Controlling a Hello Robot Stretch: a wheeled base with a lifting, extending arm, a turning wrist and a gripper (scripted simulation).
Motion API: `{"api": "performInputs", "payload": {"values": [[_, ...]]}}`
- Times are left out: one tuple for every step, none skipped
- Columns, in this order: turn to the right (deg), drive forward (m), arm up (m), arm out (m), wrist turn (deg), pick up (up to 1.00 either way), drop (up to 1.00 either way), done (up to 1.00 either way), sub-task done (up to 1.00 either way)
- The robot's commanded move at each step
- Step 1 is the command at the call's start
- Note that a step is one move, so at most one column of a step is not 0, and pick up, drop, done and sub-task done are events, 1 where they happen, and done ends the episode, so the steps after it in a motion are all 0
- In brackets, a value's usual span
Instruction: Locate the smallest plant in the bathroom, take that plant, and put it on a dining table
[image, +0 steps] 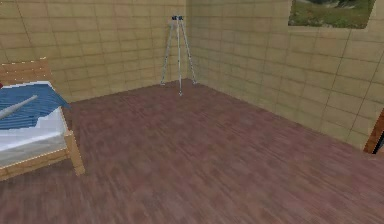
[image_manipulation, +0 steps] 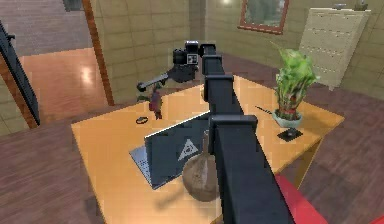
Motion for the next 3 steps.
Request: {"api": "performInputs", "payload": {"values": [[0.0,0.0,0.0,0.0,45.0,0.0,0.0,0.0,0.0],[0.0,0.0,0.0,0.0,33.0,0.0,0.0,0.0,0.0],[0.0,0.0,-0.02,0.0,0.0,0.0,0.0,0.0,0.0]]}}
